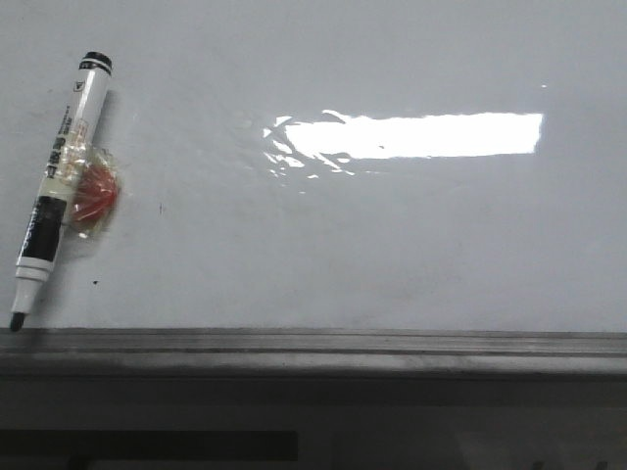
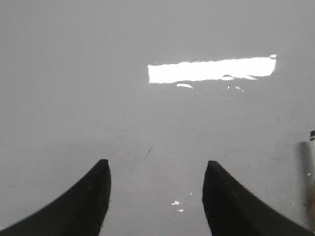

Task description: Write number 6 on whiteboard

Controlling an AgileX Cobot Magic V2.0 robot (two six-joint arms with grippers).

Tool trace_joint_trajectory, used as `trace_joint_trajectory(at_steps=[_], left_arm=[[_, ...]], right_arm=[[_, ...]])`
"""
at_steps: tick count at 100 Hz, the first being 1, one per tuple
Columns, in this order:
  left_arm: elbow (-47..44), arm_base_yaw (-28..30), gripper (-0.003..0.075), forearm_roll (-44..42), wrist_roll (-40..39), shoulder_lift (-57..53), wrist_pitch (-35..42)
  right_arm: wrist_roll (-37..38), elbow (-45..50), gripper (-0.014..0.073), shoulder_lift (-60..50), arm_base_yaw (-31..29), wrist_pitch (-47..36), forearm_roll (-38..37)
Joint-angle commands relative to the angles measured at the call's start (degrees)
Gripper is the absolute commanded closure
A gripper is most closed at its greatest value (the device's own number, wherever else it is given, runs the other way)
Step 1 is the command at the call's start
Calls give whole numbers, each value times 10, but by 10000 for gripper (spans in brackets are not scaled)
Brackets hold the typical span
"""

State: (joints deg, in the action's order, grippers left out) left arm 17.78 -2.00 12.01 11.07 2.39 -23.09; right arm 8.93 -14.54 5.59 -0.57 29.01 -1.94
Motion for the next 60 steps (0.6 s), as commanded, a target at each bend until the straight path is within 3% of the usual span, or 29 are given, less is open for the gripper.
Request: trace_joint_trajectory(at_steps=[1,30,44,60], left_arm=[[17,0,291,27,2,14,63],[17,0,290,103,22,32,58],[17,0,290,214,138,59,44],[17,0,290,365,341,98,39]], right_arm=[[-1,-16,657,11,16,-53,-1],[-1,-16,657,11,32,-51,-1],[-1,-16,657,11,32,-52,-1],[-1,-16,657,11,32,-52,-1]])
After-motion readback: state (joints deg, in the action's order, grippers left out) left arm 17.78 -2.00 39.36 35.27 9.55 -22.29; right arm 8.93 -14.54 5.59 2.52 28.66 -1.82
